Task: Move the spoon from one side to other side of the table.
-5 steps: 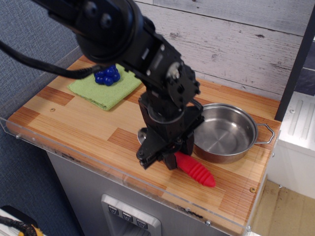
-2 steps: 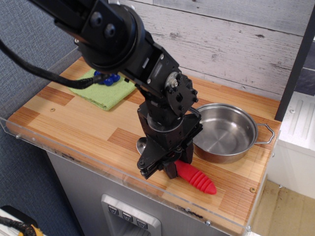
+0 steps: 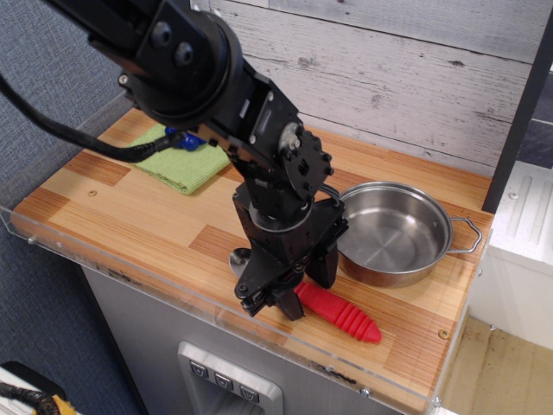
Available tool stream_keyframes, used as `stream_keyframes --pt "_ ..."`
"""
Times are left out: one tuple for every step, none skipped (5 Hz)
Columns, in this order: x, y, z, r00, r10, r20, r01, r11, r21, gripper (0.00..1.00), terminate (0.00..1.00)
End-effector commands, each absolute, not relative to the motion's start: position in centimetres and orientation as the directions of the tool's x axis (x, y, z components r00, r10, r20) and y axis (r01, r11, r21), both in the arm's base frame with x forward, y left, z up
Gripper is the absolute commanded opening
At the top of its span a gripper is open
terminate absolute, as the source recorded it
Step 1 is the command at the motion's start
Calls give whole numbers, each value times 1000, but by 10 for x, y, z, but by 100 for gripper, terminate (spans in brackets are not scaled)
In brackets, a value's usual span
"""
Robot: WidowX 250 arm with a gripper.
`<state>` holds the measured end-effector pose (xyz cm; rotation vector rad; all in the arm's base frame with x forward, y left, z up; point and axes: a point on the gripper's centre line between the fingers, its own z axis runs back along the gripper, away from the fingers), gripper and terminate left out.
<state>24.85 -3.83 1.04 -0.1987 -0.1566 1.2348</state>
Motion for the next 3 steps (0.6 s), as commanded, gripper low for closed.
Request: stream_keyframes --pt "247 -41 34 343 939 24 -902 336 -271 100 0" --pt "247 -42 49 363 931 32 -898 359 -252 100 0" --pt "244 -43 67 383 923 40 -901 382 -203 100 0"
